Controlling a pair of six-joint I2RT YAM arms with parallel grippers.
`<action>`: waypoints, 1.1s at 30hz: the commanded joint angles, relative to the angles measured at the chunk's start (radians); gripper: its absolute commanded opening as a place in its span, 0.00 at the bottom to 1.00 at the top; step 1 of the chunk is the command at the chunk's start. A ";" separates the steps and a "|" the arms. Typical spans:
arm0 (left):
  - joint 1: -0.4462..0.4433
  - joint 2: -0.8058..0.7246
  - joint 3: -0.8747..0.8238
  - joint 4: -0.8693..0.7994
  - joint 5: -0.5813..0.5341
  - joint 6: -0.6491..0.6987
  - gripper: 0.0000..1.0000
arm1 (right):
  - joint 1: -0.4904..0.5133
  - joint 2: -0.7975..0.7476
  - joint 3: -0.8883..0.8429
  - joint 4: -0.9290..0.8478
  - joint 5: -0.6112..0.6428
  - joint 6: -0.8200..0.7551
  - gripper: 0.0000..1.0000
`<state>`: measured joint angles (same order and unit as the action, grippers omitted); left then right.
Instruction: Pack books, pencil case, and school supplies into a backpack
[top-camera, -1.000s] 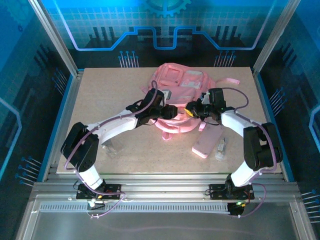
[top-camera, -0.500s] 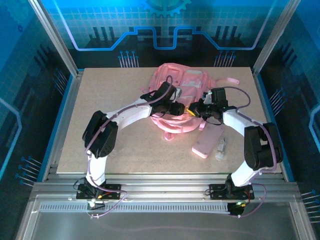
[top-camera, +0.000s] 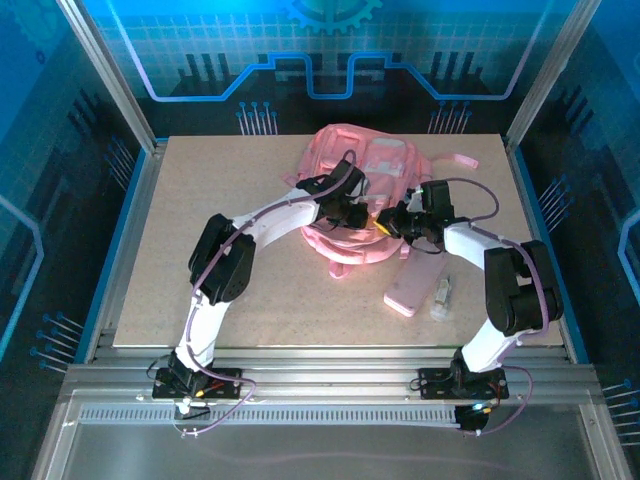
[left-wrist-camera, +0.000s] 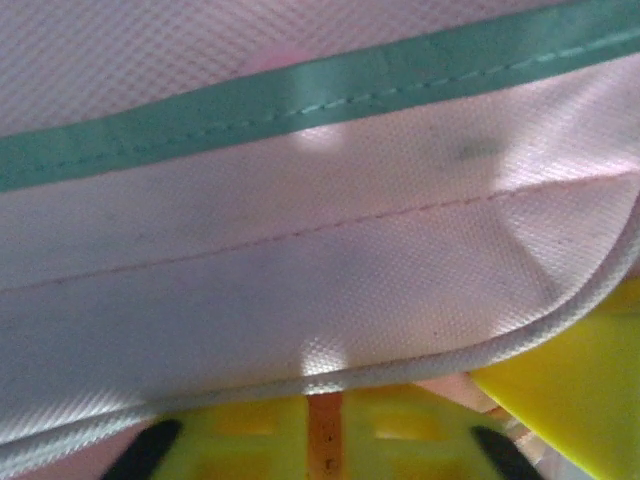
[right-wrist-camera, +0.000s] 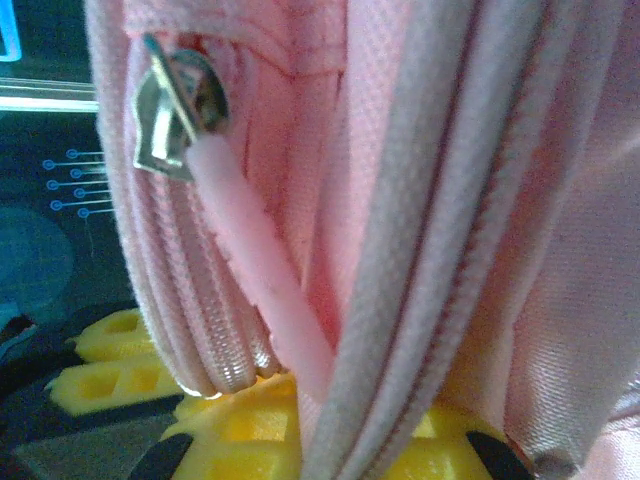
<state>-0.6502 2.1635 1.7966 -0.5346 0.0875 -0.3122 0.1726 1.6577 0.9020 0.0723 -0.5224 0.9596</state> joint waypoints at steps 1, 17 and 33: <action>-0.009 0.039 0.004 0.003 -0.001 -0.009 0.00 | 0.015 -0.036 0.003 0.057 -0.093 -0.040 0.00; 0.125 -0.297 -0.464 0.258 -0.256 -0.134 0.00 | -0.022 -0.065 0.003 -0.003 -0.080 -0.085 0.00; 0.057 -0.336 -0.440 0.342 0.029 -0.317 0.61 | 0.006 -0.055 0.041 -0.043 -0.079 -0.109 0.00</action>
<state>-0.5785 1.8336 1.3220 -0.1970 0.0437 -0.5579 0.1627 1.6318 0.9043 0.0425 -0.5575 0.9012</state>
